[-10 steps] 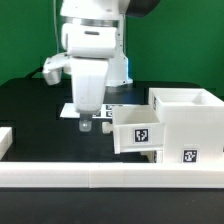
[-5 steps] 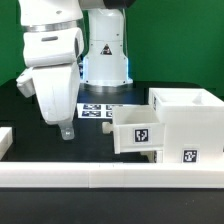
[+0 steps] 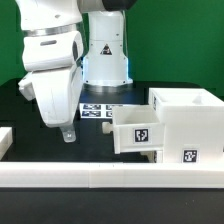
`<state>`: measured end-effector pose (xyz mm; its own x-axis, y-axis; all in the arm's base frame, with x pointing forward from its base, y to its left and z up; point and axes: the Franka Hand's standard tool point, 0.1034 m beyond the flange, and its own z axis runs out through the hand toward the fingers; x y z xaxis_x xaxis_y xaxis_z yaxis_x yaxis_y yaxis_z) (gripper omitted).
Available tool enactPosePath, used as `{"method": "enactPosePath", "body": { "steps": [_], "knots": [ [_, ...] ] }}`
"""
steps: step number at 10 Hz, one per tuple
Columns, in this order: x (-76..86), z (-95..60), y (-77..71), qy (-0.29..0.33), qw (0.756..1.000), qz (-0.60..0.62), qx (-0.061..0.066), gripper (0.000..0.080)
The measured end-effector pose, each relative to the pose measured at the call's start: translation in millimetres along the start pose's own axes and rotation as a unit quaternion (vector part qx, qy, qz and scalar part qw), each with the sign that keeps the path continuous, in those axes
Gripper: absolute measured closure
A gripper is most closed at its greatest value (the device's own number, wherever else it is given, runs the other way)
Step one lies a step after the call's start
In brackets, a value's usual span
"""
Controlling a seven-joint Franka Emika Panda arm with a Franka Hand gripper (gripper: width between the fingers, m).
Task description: Assemble drawer
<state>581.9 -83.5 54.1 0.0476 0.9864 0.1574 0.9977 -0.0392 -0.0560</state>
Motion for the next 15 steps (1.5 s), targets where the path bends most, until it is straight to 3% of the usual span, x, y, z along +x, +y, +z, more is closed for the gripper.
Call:
{"method": "enactPosePath", "body": {
  "steps": [3, 8, 10, 15],
  "knots": [
    [26.0, -4.1, 16.9, 0.010, 1.000, -0.010, -0.006, 0.0151],
    [54.7, 7.3, 14.1, 0.022, 1.000, -0.020, -0.002, 0.0151],
    [60.9, 8.4, 13.6, 0.020, 1.000, -0.003, -0.003, 0.0151],
    [96.3, 8.6, 17.8, 0.019, 1.000, 0.010, -0.003, 0.0151]
  ]
}}
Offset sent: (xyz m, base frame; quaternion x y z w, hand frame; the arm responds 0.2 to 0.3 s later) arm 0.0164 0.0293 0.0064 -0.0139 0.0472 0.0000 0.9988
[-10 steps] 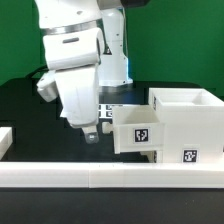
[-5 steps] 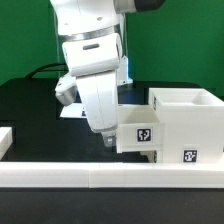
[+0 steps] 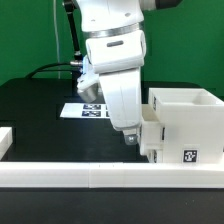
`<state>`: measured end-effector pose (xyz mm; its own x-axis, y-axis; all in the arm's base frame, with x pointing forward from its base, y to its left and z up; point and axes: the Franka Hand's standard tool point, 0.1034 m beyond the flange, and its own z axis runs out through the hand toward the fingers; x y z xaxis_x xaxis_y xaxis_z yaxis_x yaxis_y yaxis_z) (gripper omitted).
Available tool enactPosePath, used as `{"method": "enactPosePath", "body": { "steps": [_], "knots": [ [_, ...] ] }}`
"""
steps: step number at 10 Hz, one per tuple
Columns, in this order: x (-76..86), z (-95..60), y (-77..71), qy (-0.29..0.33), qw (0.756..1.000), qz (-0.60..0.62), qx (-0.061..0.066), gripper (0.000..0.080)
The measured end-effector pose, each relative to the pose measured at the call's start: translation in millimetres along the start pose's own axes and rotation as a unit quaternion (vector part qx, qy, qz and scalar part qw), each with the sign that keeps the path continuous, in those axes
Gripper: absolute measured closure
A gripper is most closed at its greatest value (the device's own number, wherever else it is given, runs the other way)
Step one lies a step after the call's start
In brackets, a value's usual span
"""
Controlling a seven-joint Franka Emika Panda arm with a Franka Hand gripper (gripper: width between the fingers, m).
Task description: Assemble drawer
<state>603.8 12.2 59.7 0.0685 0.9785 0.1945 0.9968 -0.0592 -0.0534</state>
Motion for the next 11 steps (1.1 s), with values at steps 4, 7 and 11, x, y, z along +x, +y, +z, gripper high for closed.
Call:
{"method": "enactPosePath", "body": {
  "steps": [4, 7, 11],
  "knots": [
    [9.9, 1.9, -1.5, -0.022, 1.000, -0.014, 0.005, 0.0151],
    [9.0, -1.7, -0.8, -0.029, 0.999, -0.018, 0.012, 0.0151],
    [1.1, -2.4, -0.8, -0.030, 0.999, -0.013, 0.015, 0.0151]
  ]
}}
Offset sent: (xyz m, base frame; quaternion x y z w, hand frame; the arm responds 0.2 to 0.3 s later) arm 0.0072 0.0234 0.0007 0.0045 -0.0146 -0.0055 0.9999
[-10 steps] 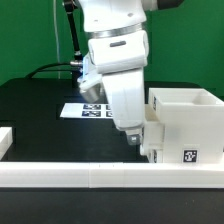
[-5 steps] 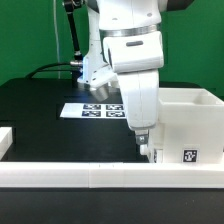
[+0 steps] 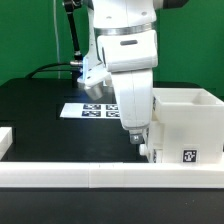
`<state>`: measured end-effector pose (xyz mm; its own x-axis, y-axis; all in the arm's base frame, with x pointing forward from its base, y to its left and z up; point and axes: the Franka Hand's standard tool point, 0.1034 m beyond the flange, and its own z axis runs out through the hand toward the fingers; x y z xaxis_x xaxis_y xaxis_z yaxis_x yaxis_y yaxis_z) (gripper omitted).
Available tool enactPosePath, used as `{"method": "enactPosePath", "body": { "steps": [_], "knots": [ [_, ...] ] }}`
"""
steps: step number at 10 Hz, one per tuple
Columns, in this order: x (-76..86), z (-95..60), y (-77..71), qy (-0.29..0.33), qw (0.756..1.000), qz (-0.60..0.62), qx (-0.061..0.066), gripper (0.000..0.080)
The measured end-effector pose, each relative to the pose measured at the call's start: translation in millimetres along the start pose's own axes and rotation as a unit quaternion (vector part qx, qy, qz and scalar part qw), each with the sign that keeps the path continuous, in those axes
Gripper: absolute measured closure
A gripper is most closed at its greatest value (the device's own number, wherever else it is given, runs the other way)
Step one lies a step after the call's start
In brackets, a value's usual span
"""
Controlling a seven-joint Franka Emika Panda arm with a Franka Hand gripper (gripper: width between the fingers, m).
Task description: Assemble drawer
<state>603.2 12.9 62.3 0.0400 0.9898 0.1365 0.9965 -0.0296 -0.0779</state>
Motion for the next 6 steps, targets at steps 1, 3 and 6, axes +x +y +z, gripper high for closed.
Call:
{"method": "enactPosePath", "body": {
  "steps": [1, 3, 6],
  "knots": [
    [-0.1, 0.3, -0.1, 0.000, 1.000, 0.000, 0.000, 0.0151],
    [2.2, 3.0, -1.9, 0.001, 1.000, -0.024, 0.001, 0.0151],
    [18.3, 4.3, -3.8, 0.003, 1.000, -0.025, 0.005, 0.0151]
  ]
}}
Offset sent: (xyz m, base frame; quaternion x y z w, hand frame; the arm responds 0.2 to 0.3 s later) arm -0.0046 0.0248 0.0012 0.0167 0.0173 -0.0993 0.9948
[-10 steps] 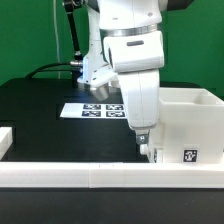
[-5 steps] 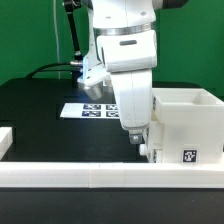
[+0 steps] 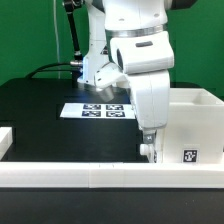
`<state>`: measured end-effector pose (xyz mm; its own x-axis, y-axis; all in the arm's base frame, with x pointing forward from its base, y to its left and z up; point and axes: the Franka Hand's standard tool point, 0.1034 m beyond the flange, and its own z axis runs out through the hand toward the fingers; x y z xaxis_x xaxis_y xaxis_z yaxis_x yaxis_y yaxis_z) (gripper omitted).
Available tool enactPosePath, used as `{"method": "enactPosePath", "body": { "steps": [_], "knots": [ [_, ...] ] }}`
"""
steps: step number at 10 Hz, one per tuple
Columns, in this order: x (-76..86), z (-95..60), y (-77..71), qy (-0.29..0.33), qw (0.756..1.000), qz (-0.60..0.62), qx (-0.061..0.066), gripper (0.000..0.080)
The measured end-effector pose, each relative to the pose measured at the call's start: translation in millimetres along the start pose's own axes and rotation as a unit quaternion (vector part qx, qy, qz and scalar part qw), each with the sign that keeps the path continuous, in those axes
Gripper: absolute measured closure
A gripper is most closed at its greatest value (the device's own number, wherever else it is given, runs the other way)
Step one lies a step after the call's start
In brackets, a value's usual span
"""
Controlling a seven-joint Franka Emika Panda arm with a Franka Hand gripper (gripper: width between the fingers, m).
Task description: Assemble drawer
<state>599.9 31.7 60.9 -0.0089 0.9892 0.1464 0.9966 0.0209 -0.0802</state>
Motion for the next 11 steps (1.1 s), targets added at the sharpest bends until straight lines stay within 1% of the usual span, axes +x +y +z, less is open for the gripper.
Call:
{"method": "enactPosePath", "body": {
  "steps": [2, 3, 4, 5, 6, 7, 8, 9, 10, 11],
  "knots": [
    [7.4, -1.8, 1.2, -0.001, 1.000, 0.020, 0.003, 0.0151],
    [8.4, -3.7, 1.7, -0.008, 1.000, 0.022, 0.008, 0.0151],
    [8.2, -4.4, 2.3, -0.008, 1.000, 0.022, 0.008, 0.0151],
    [4.5, -5.4, 2.4, -0.009, 1.000, 0.020, 0.009, 0.0151],
    [-5.3, -7.4, 3.0, -0.010, 1.000, 0.016, 0.008, 0.0151],
    [-21.7, -9.3, 3.0, -0.011, 1.000, -0.005, 0.007, 0.0151],
    [-40.8, -13.4, 3.0, -0.011, 1.000, -0.006, 0.002, 0.0151],
    [-59.2, -22.2, 1.8, -0.014, 1.000, 0.008, -0.008, 0.0151],
    [-66.2, -29.4, -0.4, -0.017, 1.000, 0.018, -0.015, 0.0151],
    [-70.7, -39.9, -4.2, -0.022, 0.999, 0.024, -0.039, 0.0151]
  ]
}}
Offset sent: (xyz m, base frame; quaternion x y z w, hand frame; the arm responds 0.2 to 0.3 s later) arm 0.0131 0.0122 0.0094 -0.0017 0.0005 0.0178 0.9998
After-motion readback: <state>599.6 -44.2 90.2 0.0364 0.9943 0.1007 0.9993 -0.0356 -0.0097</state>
